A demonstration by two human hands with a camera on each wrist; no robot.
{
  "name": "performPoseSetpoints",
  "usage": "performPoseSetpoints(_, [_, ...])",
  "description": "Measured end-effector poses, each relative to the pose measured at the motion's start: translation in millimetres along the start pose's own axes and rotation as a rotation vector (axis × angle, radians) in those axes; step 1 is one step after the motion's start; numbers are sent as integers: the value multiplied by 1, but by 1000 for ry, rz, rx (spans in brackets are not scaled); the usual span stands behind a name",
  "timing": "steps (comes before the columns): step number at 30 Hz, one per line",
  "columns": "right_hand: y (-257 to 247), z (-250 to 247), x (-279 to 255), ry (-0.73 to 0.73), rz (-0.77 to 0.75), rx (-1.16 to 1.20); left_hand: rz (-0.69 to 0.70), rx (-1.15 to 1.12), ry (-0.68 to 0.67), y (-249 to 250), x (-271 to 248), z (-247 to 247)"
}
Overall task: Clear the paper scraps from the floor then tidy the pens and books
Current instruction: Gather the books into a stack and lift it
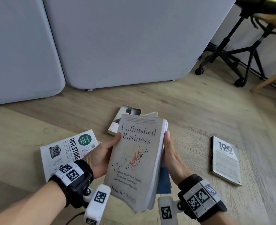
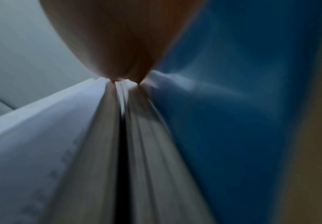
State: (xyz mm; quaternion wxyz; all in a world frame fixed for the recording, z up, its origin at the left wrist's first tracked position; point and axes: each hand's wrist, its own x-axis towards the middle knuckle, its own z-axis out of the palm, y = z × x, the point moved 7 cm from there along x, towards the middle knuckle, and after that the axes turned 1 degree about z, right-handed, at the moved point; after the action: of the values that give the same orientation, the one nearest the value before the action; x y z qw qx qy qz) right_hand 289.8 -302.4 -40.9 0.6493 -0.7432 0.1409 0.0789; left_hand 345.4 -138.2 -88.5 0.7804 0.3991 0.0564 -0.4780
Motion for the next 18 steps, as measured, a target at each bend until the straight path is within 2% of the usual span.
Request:
performPoseSetpoints(3, [11,-8,2,57,14,97,49,6,42,2,5,-2])
performPoseSetpoints(6, [22,3,-2,-33,77,123,86,48,104,3,11,-7])
performPoseSetpoints(12, [34,19,-9,-28,166,245,247,280,372,12,16,-31])
performPoseSetpoints(13, [36,20,-9,-28,178,246,257,277,374,12,16,-33])
performPoseSetpoints(16, [38,29,-5,-33,131,245,271,321,242,18,11,-23])
performPoseSetpoints(18, [37,35,-5,-21,47,136,377,407,228,29,-1,-14])
